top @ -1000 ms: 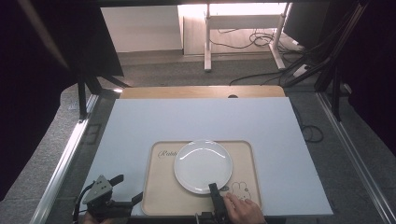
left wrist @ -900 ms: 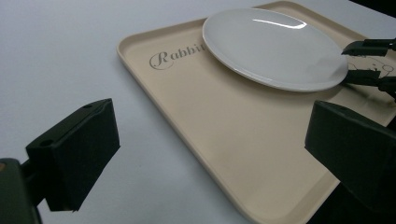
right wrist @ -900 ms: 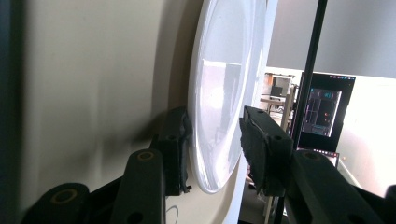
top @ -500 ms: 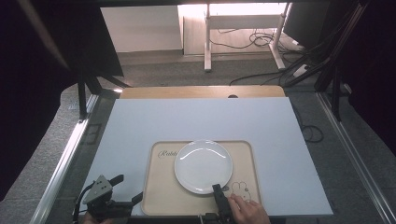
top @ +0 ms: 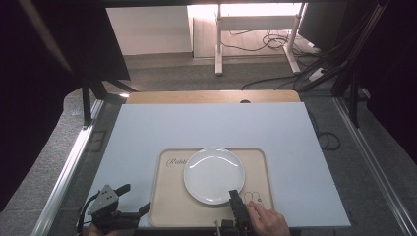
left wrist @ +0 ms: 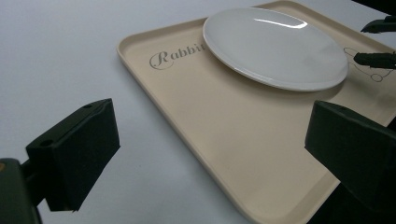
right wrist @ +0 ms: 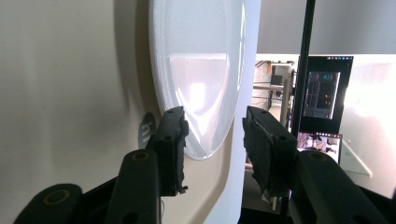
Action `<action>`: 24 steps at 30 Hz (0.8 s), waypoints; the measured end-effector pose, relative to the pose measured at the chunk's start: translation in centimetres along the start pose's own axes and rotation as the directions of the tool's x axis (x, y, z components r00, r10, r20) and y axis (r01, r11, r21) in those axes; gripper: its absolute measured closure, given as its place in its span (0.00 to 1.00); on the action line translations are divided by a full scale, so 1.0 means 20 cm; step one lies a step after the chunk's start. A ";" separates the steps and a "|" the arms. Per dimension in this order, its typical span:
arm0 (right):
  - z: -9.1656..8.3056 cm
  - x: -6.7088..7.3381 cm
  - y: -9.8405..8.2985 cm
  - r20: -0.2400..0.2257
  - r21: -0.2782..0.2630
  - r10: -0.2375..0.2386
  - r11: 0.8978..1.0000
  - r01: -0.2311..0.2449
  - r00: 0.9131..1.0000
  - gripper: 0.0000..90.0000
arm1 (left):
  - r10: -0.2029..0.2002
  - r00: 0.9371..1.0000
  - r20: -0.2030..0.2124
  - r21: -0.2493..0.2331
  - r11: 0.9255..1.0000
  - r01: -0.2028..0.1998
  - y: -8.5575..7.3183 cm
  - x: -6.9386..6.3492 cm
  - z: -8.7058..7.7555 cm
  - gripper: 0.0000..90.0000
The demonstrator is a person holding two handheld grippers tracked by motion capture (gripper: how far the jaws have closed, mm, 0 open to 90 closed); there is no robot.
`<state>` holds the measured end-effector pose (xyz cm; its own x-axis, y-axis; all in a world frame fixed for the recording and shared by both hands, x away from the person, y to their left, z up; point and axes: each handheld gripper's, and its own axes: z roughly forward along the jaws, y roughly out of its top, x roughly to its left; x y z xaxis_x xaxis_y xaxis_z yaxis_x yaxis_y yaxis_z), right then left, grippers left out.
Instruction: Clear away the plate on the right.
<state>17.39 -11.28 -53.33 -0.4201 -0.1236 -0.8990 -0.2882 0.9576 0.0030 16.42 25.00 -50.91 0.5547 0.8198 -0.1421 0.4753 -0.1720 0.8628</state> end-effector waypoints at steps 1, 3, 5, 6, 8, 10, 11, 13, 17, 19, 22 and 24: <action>0.00 0.00 0.00 0.001 0.001 0.003 1.000 -0.003 1.000 0.64 | 0.000 1.000 0.000 0.000 1.000 0.000 0.00 0.00 0.00 0.03; 0.00 -0.01 -0.01 -0.002 0.011 0.011 1.000 -0.011 1.000 0.62 | -0.004 1.000 0.000 -0.003 1.000 0.004 0.00 0.00 0.00 0.03; 0.01 -0.02 -0.03 0.008 0.000 0.035 0.999 -0.035 0.999 0.60 | 0.000 1.000 0.000 0.000 1.000 0.000 0.00 0.00 0.00 0.03; 0.00 -0.02 -0.03 0.010 0.011 0.038 0.999 -0.038 0.999 0.59 | 0.000 1.000 0.000 0.000 1.000 0.000 0.00 0.00 0.00 0.03; 0.01 -0.03 -0.04 0.010 0.012 0.049 0.999 -0.049 0.999 0.58 | -0.001 1.000 0.001 -0.001 1.000 0.001 0.00 0.00 0.00 0.03; 0.01 -0.04 -0.05 0.010 0.012 0.064 0.998 -0.065 0.998 0.57 | -0.002 1.000 0.001 -0.002 1.000 0.002 0.00 0.00 0.00 0.03; 0.00 -0.04 -0.05 0.002 0.034 0.066 0.997 -0.066 0.998 0.56 | -0.002 1.000 0.001 -0.002 1.000 0.002 0.00 0.00 0.00 0.03; 0.01 -0.04 -0.06 0.005 0.013 0.088 0.996 -0.088 0.996 0.55 | -0.002 1.000 0.002 -0.002 1.000 0.002 0.00 0.00 0.00 0.03; 0.00 -0.06 -0.08 -0.007 0.035 0.113 0.993 -0.113 0.994 0.53 | -0.003 1.000 0.002 -0.003 1.000 0.003 0.00 0.00 0.00 0.03; 0.00 -0.07 -0.09 -0.011 0.035 0.135 0.990 -0.134 0.991 0.52 | -0.002 1.000 0.002 -0.004 1.000 0.002 0.00 0.00 0.00 0.03; 0.00 -0.07 -0.11 0.034 0.055 0.155 0.986 -0.157 0.987 0.49 | -0.003 1.000 0.002 -0.004 1.000 0.003 0.00 0.00 0.00 0.03; 0.01 -0.08 -0.13 -0.008 0.010 0.196 0.981 -0.196 0.981 0.47 | -0.002 1.000 0.002 -0.004 1.000 0.002 0.00 0.00 0.00 0.03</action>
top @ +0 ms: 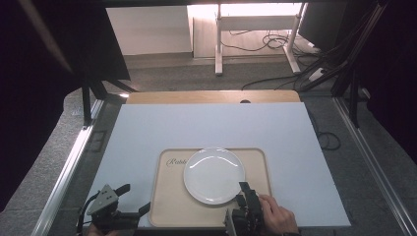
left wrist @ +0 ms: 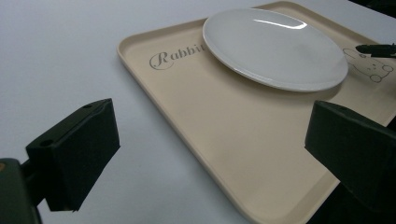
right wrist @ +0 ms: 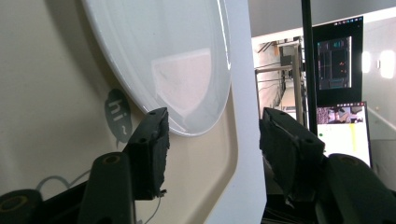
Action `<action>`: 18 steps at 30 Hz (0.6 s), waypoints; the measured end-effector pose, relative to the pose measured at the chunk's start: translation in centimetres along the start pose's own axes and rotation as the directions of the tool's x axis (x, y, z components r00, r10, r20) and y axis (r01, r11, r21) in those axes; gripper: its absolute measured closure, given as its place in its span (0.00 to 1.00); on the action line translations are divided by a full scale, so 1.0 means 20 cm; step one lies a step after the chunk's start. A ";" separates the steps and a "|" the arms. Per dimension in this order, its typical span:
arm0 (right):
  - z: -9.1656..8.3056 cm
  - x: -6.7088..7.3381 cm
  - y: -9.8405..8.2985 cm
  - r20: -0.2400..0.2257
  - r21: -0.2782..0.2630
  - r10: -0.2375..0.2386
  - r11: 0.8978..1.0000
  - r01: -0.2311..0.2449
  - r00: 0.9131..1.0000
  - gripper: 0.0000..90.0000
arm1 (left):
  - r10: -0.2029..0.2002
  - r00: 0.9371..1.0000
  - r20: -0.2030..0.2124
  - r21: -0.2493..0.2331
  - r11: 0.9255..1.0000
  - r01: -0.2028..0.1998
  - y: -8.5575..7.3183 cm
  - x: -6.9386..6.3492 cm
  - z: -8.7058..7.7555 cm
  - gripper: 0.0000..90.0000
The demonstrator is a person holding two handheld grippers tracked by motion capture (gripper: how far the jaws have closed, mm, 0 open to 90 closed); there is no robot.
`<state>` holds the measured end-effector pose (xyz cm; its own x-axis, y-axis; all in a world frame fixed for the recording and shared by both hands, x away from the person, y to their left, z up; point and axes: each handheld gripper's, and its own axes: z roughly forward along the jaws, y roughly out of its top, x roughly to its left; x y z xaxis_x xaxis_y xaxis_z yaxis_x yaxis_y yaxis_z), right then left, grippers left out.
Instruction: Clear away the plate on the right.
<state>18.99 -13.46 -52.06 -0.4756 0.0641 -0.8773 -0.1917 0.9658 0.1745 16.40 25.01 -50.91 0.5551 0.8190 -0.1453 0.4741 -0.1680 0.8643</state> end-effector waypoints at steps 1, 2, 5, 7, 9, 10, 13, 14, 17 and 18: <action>0.00 0.00 0.00 0.002 0.011 0.004 1.000 -0.004 1.000 0.46 | 0.001 1.000 0.000 0.000 1.000 -0.001 0.00 0.00 0.00 0.03; -0.01 -0.01 0.00 0.040 0.036 0.012 0.999 -0.014 0.999 0.44 | 0.001 1.000 -0.001 0.001 1.000 -0.001 0.00 0.00 0.00 0.03; -0.01 -0.02 -0.02 0.038 0.023 0.055 0.998 -0.056 0.998 0.42 | 0.001 1.000 0.000 0.001 1.000 -0.001 0.00 0.00 0.00 0.03; -0.01 -0.03 -0.02 0.041 0.014 0.084 0.996 -0.084 0.996 0.40 | 0.000 1.000 0.000 0.000 1.000 0.000 0.00 0.00 0.00 0.03; -0.02 -0.04 -0.03 0.037 0.011 0.106 0.994 -0.107 0.994 0.39 | 0.000 1.000 0.000 0.000 1.000 0.000 0.00 0.00 0.00 0.03; -0.02 -0.04 -0.03 0.040 0.006 0.120 0.993 -0.120 0.992 0.39 | 0.000 1.000 0.000 0.000 1.000 0.000 0.00 0.00 0.00 0.03; -0.02 -0.05 -0.04 0.031 0.003 0.145 0.989 -0.145 0.989 0.37 | -0.001 1.000 0.000 0.000 1.000 0.001 0.00 0.00 0.00 0.03; -0.02 -0.06 -0.05 0.027 0.004 0.156 0.988 -0.156 0.987 0.36 | -0.001 1.000 0.000 0.000 1.000 0.001 0.00 0.00 0.00 0.03; -0.02 -0.07 -0.06 0.022 0.000 0.179 0.984 -0.179 0.984 0.35 | 0.000 1.000 0.000 0.000 1.000 0.000 0.00 0.00 0.00 0.03; -0.02 -0.07 -0.06 0.016 0.002 0.184 0.983 -0.184 0.983 0.34 | 0.000 1.000 0.000 0.000 1.000 0.000 0.00 0.00 0.00 0.03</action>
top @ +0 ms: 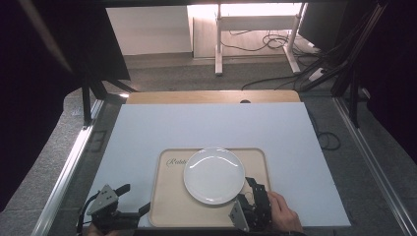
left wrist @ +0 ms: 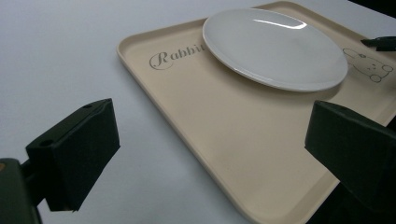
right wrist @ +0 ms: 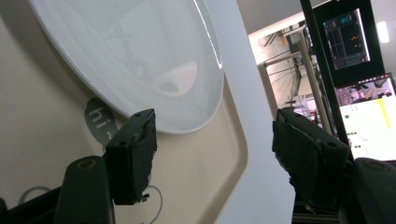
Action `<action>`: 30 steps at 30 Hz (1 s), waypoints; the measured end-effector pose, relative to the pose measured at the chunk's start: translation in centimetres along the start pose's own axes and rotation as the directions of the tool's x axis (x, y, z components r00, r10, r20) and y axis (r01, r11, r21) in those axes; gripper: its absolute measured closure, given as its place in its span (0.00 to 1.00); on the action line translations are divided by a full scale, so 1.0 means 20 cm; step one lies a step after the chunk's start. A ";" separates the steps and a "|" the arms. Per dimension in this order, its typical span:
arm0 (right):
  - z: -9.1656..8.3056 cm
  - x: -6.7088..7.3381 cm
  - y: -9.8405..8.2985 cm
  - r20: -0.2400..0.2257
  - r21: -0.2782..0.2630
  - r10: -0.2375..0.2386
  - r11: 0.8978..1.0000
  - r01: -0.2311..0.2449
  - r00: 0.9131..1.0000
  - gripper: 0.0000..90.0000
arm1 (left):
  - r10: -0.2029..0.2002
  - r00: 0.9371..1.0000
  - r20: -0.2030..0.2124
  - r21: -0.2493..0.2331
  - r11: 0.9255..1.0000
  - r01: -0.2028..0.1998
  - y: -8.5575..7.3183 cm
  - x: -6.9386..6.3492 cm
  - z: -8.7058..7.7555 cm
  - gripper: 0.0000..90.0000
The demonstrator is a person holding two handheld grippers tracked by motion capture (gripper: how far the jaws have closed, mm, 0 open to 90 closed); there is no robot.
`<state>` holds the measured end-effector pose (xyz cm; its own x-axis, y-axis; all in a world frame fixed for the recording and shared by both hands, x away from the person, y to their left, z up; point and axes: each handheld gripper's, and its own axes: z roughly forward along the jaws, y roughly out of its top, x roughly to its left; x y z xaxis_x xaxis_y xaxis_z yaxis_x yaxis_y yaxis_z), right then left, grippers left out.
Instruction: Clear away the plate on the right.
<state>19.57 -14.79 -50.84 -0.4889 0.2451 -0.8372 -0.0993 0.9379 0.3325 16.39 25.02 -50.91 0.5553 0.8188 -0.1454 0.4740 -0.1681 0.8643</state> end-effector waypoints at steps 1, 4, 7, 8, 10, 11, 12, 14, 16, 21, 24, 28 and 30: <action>0.00 0.00 0.00 -0.001 -0.001 0.007 1.000 -0.007 1.000 0.34 | 0.000 1.000 0.000 0.000 1.000 0.000 0.00 0.00 0.00 0.03; 0.00 -0.01 -0.01 -0.007 0.006 0.026 1.000 -0.026 1.000 0.32 | -0.001 1.000 0.000 0.000 1.000 0.001 0.00 0.00 0.00 0.03; 0.00 -0.02 -0.02 -0.017 0.007 0.054 0.999 -0.054 0.998 0.30 | -0.001 1.000 0.000 -0.001 1.000 0.001 0.00 0.00 0.00 0.03; 0.00 -0.03 -0.02 -0.022 0.011 0.068 0.998 -0.067 0.997 0.29 | 0.000 1.000 0.000 0.000 1.000 0.000 0.00 0.00 0.00 0.03; 0.00 -0.04 -0.03 -0.034 0.019 0.085 0.996 -0.085 0.996 0.27 | -0.001 1.000 0.000 0.000 1.000 0.001 0.00 0.00 0.00 0.03; 0.00 -0.04 -0.03 -0.036 0.023 0.093 0.995 -0.092 0.995 0.26 | -0.001 1.000 0.000 0.000 1.000 0.001 0.00 0.00 0.00 0.03; 0.00 -0.04 -0.04 -0.039 0.026 0.103 0.994 -0.103 0.994 0.25 | -0.001 1.000 0.000 0.000 1.000 0.001 0.00 0.00 0.00 0.03; 0.00 -0.05 -0.05 -0.042 0.028 0.124 0.992 -0.123 0.991 0.25 | -0.001 1.000 0.000 0.000 1.000 0.001 0.00 0.00 0.00 0.03; 0.00 -0.06 -0.05 -0.052 0.030 0.142 0.990 -0.141 0.988 0.23 | -0.001 1.000 0.000 0.000 1.000 0.001 0.00 0.00 0.00 0.03; -0.01 -0.08 -0.07 -0.077 0.042 0.215 0.976 -0.213 0.974 0.21 | 0.000 1.000 0.000 0.001 1.000 0.000 0.00 0.00 0.00 0.03; -0.02 -0.10 -0.08 -0.085 0.048 0.245 0.969 -0.242 0.966 0.21 | -0.001 1.000 0.000 0.000 1.000 0.001 0.00 0.00 0.00 0.03; -0.02 -0.11 -0.09 -0.097 0.045 0.285 0.958 -0.282 0.953 0.20 | -0.001 1.000 0.000 0.000 1.000 0.001 0.00 0.00 0.00 0.03; -0.03 -0.12 -0.10 -0.105 0.045 0.300 0.954 -0.296 0.948 0.20 | -0.001 1.000 0.000 0.000 1.000 0.001 0.00 0.00 0.00 0.03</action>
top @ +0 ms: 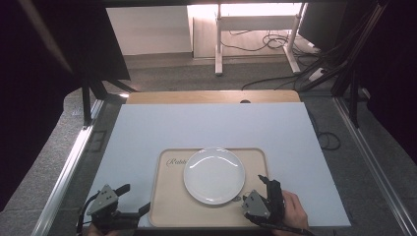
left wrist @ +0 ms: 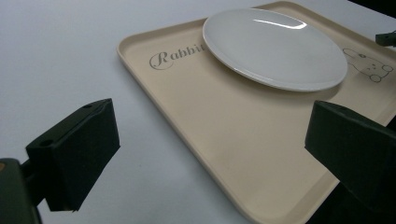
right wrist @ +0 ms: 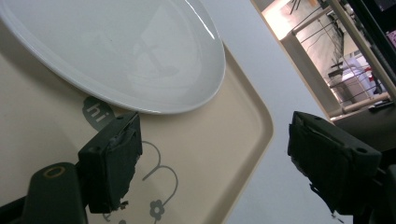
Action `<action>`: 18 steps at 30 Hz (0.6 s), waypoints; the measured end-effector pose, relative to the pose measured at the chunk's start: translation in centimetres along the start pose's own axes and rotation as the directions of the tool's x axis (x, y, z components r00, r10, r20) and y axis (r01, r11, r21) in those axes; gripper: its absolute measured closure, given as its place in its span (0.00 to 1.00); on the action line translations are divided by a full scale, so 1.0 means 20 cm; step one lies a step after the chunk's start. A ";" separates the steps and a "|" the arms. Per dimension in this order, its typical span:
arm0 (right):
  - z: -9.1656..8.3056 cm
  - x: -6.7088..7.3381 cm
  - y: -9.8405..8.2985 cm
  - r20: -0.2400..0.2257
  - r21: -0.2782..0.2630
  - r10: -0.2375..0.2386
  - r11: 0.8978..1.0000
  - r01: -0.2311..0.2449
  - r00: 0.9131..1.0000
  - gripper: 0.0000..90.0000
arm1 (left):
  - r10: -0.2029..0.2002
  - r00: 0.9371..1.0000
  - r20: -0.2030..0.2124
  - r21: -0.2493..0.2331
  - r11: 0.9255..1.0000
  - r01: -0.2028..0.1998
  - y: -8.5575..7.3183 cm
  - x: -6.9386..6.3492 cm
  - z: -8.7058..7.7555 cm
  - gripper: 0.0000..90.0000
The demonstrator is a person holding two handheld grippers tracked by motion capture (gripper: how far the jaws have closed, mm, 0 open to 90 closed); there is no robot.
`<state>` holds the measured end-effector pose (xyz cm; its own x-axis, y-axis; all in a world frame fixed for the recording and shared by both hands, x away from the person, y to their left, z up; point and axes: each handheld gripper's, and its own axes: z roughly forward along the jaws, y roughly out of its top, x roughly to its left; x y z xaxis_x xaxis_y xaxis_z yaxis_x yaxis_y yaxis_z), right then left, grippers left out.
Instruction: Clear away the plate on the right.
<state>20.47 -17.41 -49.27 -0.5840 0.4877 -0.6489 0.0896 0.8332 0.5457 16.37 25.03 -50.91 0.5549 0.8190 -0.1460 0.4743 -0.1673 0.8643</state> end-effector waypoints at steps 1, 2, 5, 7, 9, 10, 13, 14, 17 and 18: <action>0.00 0.00 0.00 0.002 -0.001 0.007 1.000 -0.007 1.000 0.20 | 0.000 1.000 0.000 0.000 1.000 0.000 0.00 0.00 0.00 0.03; 0.00 -0.01 -0.01 -0.005 0.001 0.019 1.000 -0.019 1.000 0.19 | 0.000 1.000 0.000 0.000 1.000 0.000 0.00 0.00 0.00 0.03; -0.01 -0.02 -0.02 -0.023 0.001 0.051 0.999 -0.050 0.998 0.18 | 0.000 1.000 0.000 0.000 1.000 0.000 0.00 0.00 0.00 0.03; -0.01 -0.03 -0.03 -0.032 0.000 0.072 0.997 -0.072 0.997 0.17 | 0.000 1.000 0.000 0.000 1.000 0.000 0.00 0.00 0.00 0.03; -0.02 -0.05 -0.04 -0.043 0.002 0.100 0.995 -0.100 0.994 0.16 | 0.000 1.000 0.000 0.000 1.000 0.000 0.00 0.00 0.00 0.03; -0.02 -0.05 -0.04 -0.051 0.003 0.118 0.993 -0.118 0.992 0.15 | 0.000 1.000 0.000 0.000 1.000 0.000 0.00 0.00 0.00 0.03; -0.02 -0.07 -0.05 -0.071 0.006 0.153 0.988 -0.152 0.986 0.13 | 0.000 1.000 0.000 0.000 1.000 0.000 0.00 0.00 0.00 0.03; -0.02 -0.08 -0.06 -0.077 0.011 0.166 0.986 -0.165 0.983 0.12 | 0.001 1.000 0.000 0.001 1.000 -0.001 0.00 0.00 0.00 0.03; -0.03 -0.09 -0.07 -0.099 0.024 0.206 0.978 -0.205 0.973 0.09 | 0.001 1.000 0.000 0.000 1.000 -0.001 0.00 0.00 0.00 0.03; -0.03 -0.09 -0.08 -0.103 0.024 0.215 0.977 -0.214 0.971 0.08 | 0.000 1.000 0.000 0.000 1.000 0.000 0.00 0.00 0.00 0.03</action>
<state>20.96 -19.73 -48.65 -0.6307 0.6262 -0.4584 0.2320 0.7158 0.6587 16.38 25.03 -50.91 0.5552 0.8189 -0.1456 0.4742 -0.1679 0.8642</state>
